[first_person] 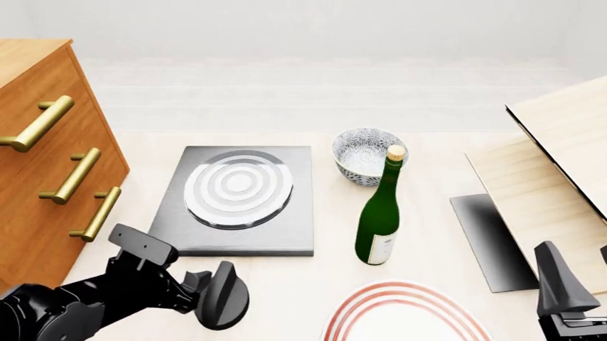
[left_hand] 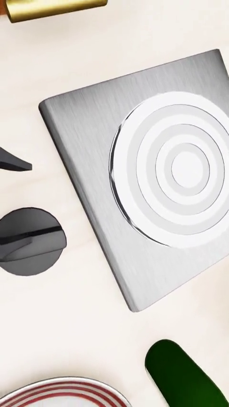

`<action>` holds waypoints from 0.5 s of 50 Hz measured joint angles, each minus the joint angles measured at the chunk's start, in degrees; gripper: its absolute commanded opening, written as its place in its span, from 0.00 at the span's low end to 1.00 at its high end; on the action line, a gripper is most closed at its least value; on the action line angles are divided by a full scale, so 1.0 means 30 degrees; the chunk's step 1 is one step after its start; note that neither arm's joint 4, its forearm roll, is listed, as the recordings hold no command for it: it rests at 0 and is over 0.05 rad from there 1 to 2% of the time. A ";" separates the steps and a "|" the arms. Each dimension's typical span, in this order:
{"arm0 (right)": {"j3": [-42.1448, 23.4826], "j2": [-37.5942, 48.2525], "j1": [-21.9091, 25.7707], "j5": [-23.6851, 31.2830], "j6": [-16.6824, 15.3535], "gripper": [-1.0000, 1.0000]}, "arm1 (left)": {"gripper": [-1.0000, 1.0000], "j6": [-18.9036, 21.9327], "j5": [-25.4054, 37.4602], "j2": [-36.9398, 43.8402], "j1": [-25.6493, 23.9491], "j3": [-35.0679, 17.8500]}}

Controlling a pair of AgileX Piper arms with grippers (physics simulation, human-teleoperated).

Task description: Turn on the stove.

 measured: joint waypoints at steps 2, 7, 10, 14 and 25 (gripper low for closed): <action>-0.0015 0.0000 -0.0001 0.0017 0.0000 1.00 | 1.00 -0.0021 0.0446 -0.0547 -0.0004 -0.0059; -0.0074 0.0000 0.0009 0.0084 -0.0006 1.00 | 1.00 -0.0101 0.1726 -0.2036 -0.0026 -0.0321; -0.0094 0.0000 0.0015 0.0107 -0.0009 1.00 | 1.00 -0.0147 0.2486 -0.2889 -0.0037 -0.0510; -0.0067 0.0000 0.0020 0.0084 -0.0014 1.00 | 1.00 -0.0201 0.3520 -0.4042 -0.0057 -0.0784; -0.0071 0.0000 0.0030 0.0094 -0.0031 1.00 | 1.00 -0.0402 0.6125 -0.6981 -0.0276 -0.1549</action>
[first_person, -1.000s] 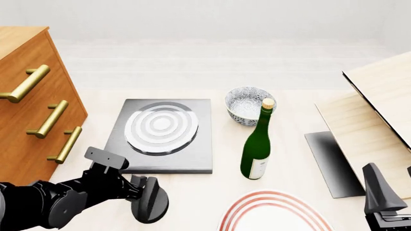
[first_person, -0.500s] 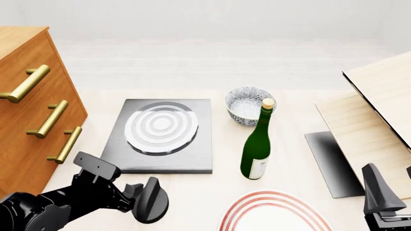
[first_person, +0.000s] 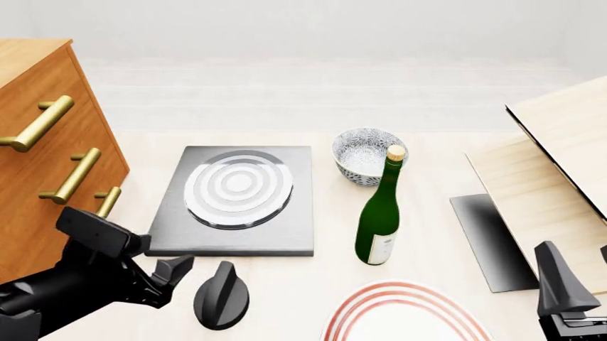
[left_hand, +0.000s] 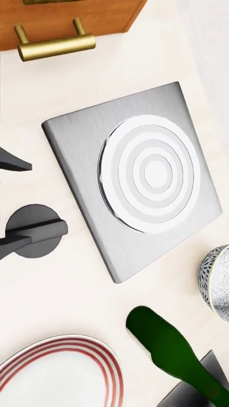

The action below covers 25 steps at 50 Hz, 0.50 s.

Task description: Turn on the stove.

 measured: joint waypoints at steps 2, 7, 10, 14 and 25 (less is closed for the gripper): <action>-0.0007 0.0000 -0.0002 0.0005 -0.0002 1.00 | 1.00 -0.0045 0.0416 -0.0456 -0.0048 -0.0146; -0.0018 0.0000 -0.0010 0.0017 0.0001 1.00 | 1.00 -0.0134 0.1497 -0.1562 -0.0133 -0.0589; -0.0042 0.0000 -0.0015 0.0039 0.0004 1.00 | 1.00 -0.0182 0.2210 -0.2249 -0.0166 -0.0924; -0.0021 0.0000 -0.0025 0.0015 0.0008 1.00 | 1.00 -0.0217 0.3166 -0.3170 -0.0196 -0.1369; 0.0068 0.0000 -0.0050 -0.0071 0.0013 1.00 | 1.00 -0.0181 0.5724 -0.5467 -0.0170 -0.2482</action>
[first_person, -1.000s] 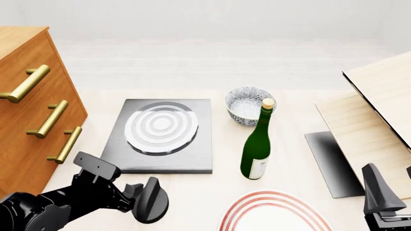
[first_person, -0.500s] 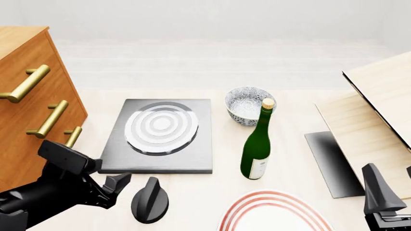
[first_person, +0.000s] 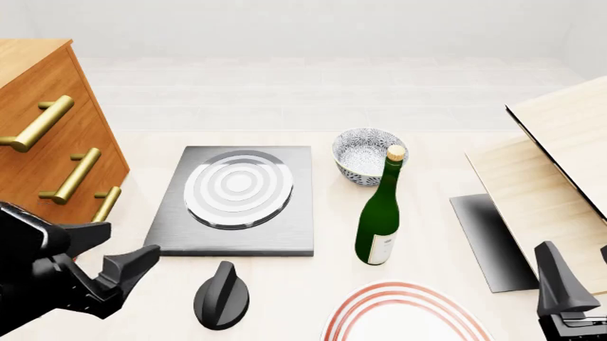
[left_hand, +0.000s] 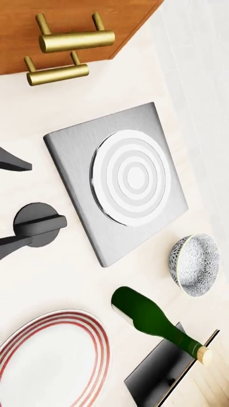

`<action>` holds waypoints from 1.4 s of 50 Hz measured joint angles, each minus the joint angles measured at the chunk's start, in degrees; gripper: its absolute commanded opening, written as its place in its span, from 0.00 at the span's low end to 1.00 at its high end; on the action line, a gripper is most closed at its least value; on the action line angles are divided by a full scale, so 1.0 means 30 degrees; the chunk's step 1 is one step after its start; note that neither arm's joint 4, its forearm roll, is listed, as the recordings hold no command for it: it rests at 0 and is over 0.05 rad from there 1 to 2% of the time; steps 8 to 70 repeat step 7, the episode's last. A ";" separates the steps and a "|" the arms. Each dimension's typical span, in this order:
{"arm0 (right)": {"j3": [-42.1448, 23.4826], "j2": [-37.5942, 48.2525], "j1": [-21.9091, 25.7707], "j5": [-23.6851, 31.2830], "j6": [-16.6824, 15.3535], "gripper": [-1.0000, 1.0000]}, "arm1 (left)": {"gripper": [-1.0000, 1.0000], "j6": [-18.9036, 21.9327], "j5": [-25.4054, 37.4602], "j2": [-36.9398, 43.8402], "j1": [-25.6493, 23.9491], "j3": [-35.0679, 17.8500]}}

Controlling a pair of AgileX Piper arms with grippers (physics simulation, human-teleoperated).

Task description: Turn on the stove.

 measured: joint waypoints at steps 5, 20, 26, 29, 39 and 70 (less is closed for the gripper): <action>0.0034 0.0000 0.0000 -0.0027 -0.0014 1.00 | 1.00 0.0076 0.1176 -0.0904 0.0098 -0.0641; 0.0033 0.0000 0.0007 -0.0022 -0.0026 1.00 | 1.00 0.0104 0.1613 -0.1211 0.0155 -0.0937; 0.0033 0.0000 0.0007 -0.0022 -0.0026 1.00 | 1.00 0.0104 0.1613 -0.1211 0.0155 -0.0937; 0.0033 0.0000 0.0007 -0.0022 -0.0026 1.00 | 1.00 0.0104 0.1613 -0.1211 0.0155 -0.0937; 0.0033 0.0000 0.0007 -0.0022 -0.0026 1.00 | 1.00 0.0104 0.1613 -0.1211 0.0155 -0.0937; 0.0033 0.0000 0.0007 -0.0022 -0.0026 1.00 | 1.00 0.0104 0.1613 -0.1211 0.0155 -0.0937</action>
